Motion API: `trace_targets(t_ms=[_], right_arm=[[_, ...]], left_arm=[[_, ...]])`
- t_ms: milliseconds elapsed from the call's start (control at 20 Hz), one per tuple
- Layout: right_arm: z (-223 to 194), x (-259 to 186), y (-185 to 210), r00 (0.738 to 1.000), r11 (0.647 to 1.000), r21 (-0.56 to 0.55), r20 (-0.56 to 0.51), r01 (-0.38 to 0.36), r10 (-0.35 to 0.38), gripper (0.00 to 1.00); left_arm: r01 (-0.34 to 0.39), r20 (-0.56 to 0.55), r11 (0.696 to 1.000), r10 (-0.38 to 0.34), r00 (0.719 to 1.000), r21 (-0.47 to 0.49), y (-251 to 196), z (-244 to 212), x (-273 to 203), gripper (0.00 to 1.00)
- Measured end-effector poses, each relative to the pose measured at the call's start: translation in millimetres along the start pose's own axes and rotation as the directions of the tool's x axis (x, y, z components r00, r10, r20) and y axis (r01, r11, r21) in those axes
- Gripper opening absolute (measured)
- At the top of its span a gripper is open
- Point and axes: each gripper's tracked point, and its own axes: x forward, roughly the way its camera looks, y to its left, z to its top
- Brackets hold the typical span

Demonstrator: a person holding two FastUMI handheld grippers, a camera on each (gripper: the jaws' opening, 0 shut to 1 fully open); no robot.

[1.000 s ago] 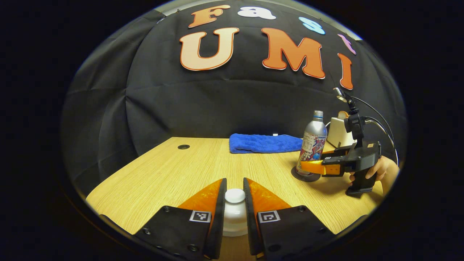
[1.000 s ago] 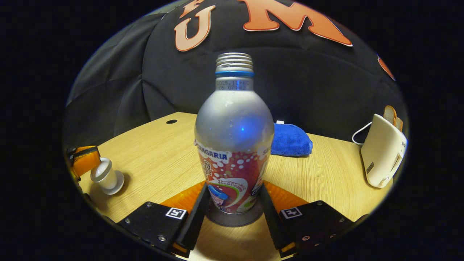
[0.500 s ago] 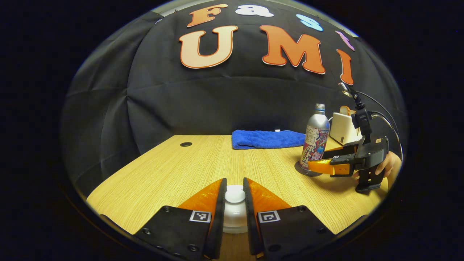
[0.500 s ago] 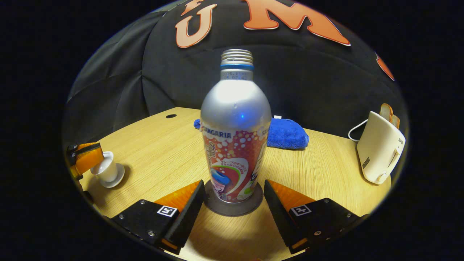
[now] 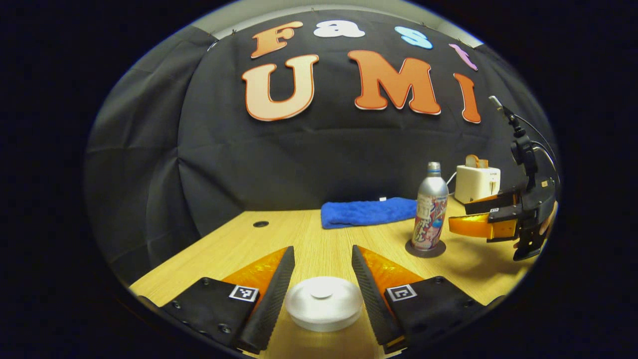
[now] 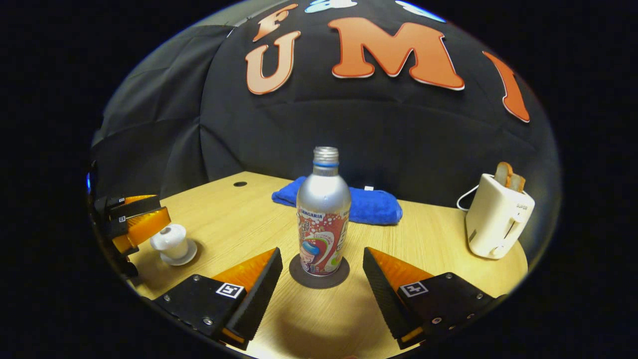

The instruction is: Open the teacup lid with one hand, grasp the water bottle and pour water into the teacup with the other hand; after pouring, place the water bottle on the coaster and then close the teacup lid.

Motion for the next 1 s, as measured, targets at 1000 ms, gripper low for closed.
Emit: trace_targets(t_ms=[1000], right_arm=[[63.3, -133.8, -37.0, 0.932, 0.977, -0.011, 0.303, 0.211, -0.198, 0.97]], left_arm=[[-0.029, 0.148, 0.994, 0.044, 0.988, -0.101, -32.1, 85.3, -38.8, 1.00]])
